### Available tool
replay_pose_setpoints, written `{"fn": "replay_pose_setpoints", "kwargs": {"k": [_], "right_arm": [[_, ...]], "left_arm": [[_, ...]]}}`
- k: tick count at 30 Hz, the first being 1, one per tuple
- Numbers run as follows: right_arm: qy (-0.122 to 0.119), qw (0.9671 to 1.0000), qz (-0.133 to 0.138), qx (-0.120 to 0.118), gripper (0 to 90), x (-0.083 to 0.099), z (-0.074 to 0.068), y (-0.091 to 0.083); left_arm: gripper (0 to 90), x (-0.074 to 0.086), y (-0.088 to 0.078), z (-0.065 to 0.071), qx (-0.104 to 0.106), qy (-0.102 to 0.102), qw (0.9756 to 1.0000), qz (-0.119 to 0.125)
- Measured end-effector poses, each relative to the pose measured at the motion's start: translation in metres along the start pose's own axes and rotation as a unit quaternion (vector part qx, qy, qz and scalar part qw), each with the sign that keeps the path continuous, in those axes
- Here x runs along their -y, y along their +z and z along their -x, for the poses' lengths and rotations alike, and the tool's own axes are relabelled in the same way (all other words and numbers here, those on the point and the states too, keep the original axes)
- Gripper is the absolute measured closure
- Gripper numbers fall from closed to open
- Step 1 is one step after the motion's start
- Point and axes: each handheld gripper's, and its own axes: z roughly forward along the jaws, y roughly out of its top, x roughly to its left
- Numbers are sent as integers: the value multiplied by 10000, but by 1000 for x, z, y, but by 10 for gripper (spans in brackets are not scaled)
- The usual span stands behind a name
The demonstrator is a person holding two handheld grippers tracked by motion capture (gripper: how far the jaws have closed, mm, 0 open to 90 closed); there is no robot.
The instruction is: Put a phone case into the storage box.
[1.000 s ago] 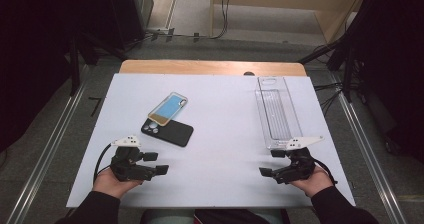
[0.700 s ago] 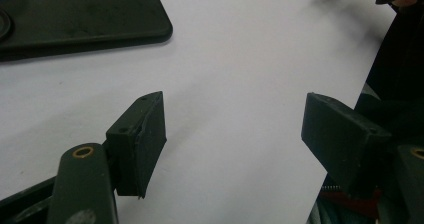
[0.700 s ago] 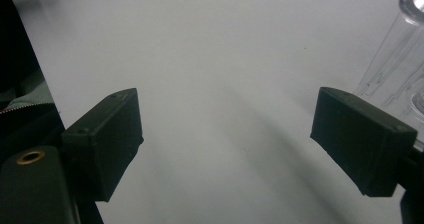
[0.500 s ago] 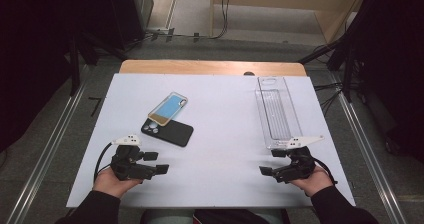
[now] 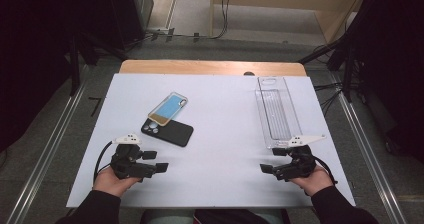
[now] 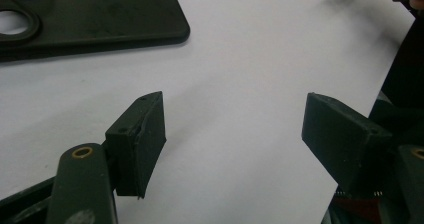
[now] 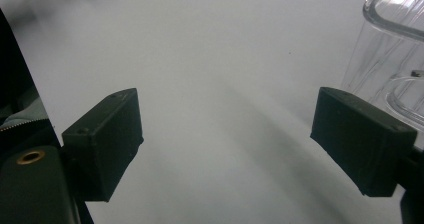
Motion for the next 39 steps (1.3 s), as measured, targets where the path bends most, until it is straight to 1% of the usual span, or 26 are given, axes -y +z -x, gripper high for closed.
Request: {"fn": "replay_pose_setpoints", "kwargs": {"k": [3, 5, 6, 7, 8, 10, 11, 12, 14, 17, 18, 19, 20, 23, 24, 26, 28, 30, 31, 33, 36, 37, 39], "right_arm": [[-16, 10000, -47, 1, 113, 1, 0, 0], [-35, 10000, -54, -24, 113, 1, -1, 0], [-35, 10000, -54, -24, 113, 1, -1, 0], [-76, 9999, -57, -34, 113, 1, -2, 1], [-76, 9999, -57, -34, 113, 1, -2, 1], [-88, 9999, -63, -38, 113, 0, -2, 1], [-72, 10000, -57, -33, 113, 0, -2, 1], [-54, 10000, -37, -30, 113, 0, -2, 1], [-42, 10000, -25, -29, 113, 0, -2, 1], [-44, 10000, -15, -41, 113, 0, -2, 0], [-47, 10000, -1, -52, 113, 0, -1, 0], [-43, 10000, 3, -56, 113, 0, -1, 0], [-44, 10000, 1, -58, 113, 0, -1, 0], [-53, 10000, -3, -57, 113, 1, -1, 0], [-80, 9999, 5, -60, 113, 1, -1, -2], [-71, 9999, 30, -88, 113, 1, -2, -3], [-82, 9999, 35, -80, 113, 1, -3, -3], [-87, 9999, 17, -94, 113, 1, -2, -2], [-88, 9999, 12, -95, 113, 1, -2, -2], [-79, 9999, 10, -93, 113, 1, -2, -2], [-67, 9999, 24, -102, 113, 1, -2, -3], [-52, 9999, 39, -104, 113, 1, -1, -3], [-45, 9999, 33, -98, 113, 1, -1, -3]], "left_arm": [[227, -1, 0, -1, -26, -38, 10000, 22], [192, -3, 0, -2, -131, -98, 9999, 15], [181, -3, 0, -2, -131, -98, 9999, 15], [162, -4, 0, -3, -189, -165, 9997, 76], [138, -4, 0, -3, -189, -165, 9997, 76], [124, -5, -1, -5, -227, -189, 9994, 158], [65, -5, -1, -6, -228, -230, 9993, 201], [0, -7, 1, -7, -304, -373, 9987, 155], [0, -9, 2, -7, -333, -386, 9986, 122], [0, -16, 3, -7, -427, -302, 9986, 42], [0, -16, 3, -7, -427, -302, 9986, 42], [0, -20, 3, -8, -401, -227, 9989, 41], [7, -21, 3, -9, -380, -206, 9991, 15], [17, -25, 5, -10, -412, -206, 9989, 10], [18, -27, 5, -10, -382, -248, 9989, 69], [17, -28, 5, -11, -396, -212, 9990, 63], [18, -32, 5, -12, -493, -163, 9986, 64], [17, -37, 4, -13, -510, -141, 9985, 116], [17, -37, 4, -13, -510, -141, 9985, 116], [18, -43, 4, -17, -594, -105, 9980, 180], [18, -48, 3, -19, -614, -95, 9978, 221], [17, -51, 3, -22, -644, -69, 9976, 255], [17, -54, 3, -24, -687, -37, 9973, 245]]}}
